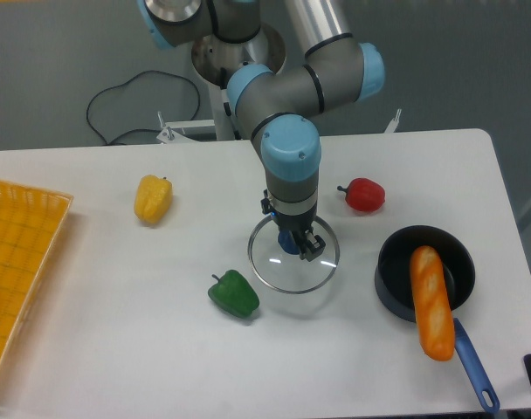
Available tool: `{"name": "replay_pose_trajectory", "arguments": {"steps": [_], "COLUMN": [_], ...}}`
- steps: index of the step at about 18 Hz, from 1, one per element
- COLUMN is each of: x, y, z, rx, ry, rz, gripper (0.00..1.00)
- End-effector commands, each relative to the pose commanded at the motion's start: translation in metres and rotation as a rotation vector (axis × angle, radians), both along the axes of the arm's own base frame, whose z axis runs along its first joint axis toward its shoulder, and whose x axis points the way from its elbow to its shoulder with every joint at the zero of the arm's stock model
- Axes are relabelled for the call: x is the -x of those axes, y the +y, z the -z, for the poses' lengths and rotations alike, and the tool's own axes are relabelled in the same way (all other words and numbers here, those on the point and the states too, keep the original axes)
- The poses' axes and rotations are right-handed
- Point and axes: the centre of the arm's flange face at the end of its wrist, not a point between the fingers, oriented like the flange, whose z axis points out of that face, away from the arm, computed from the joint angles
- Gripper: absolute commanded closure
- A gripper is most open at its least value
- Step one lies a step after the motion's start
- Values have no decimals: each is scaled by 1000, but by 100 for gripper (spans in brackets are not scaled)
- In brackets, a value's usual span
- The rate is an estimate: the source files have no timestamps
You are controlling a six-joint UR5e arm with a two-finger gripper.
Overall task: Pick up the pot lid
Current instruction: 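Lift the glass lid by its knob up off the table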
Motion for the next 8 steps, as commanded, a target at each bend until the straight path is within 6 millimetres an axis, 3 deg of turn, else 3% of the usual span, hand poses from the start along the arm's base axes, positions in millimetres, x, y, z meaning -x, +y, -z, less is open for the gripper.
{"name": "replay_pose_trajectory", "arguments": {"steps": [8], "x": [7], "y": [-9], "z": [-6], "rx": [16], "ry": [-20], "rz": [12], "gripper": [60]}}
